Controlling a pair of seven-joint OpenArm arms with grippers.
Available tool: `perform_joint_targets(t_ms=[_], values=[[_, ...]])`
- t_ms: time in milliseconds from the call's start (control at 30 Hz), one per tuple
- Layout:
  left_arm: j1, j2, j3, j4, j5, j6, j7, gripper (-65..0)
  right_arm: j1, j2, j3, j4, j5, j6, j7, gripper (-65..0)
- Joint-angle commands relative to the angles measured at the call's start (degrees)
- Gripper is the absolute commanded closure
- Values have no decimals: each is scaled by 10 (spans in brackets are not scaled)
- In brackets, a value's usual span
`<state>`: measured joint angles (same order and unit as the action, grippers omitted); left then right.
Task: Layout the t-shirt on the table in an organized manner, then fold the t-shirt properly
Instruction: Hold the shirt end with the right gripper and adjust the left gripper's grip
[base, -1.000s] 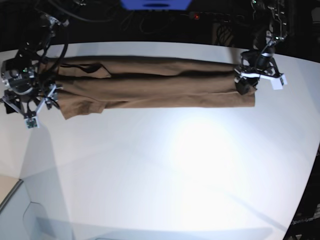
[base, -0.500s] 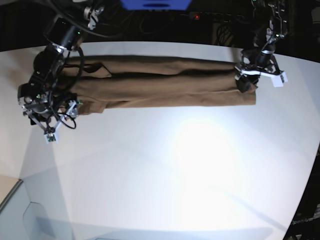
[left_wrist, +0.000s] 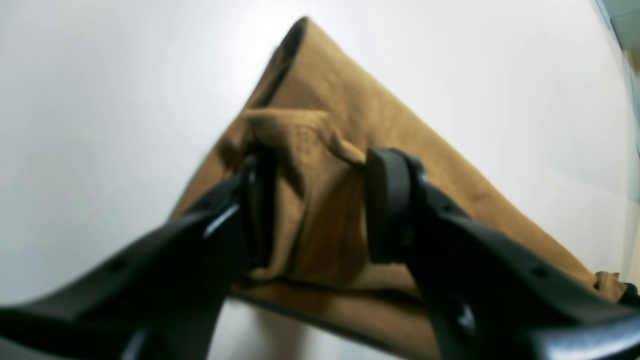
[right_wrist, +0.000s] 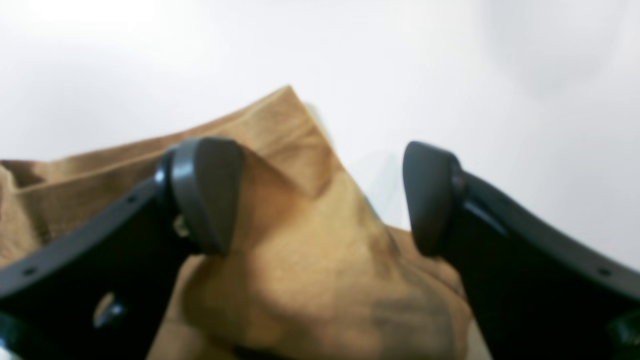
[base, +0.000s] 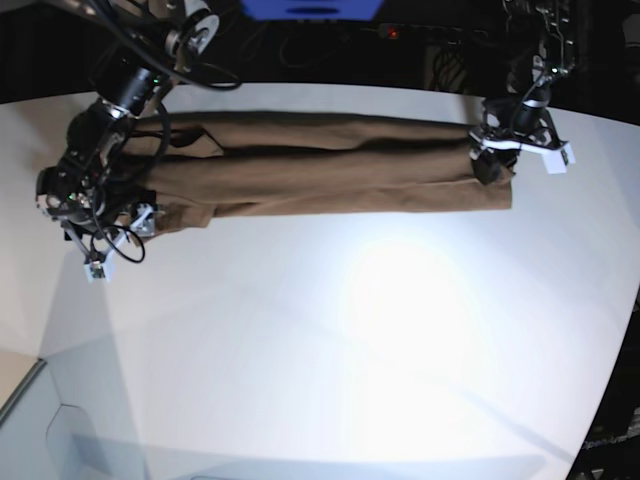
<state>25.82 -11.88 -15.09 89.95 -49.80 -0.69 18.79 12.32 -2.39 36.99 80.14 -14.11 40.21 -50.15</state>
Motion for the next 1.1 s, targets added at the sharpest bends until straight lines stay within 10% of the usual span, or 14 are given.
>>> perform_joint_targets(t_ms=[0, 533, 1067], values=[[3, -4, 1, 3, 1, 8, 11, -280, 6, 1, -2, 4, -1, -2, -4, -499], [2, -4, 1, 3, 1, 9, 11, -279, 7, 2, 0, 8, 0, -2, -3, -2], [1, -4, 1, -4, 1, 10, 11, -279, -50, -16, -1, 145, 0, -2, -8, 0]])
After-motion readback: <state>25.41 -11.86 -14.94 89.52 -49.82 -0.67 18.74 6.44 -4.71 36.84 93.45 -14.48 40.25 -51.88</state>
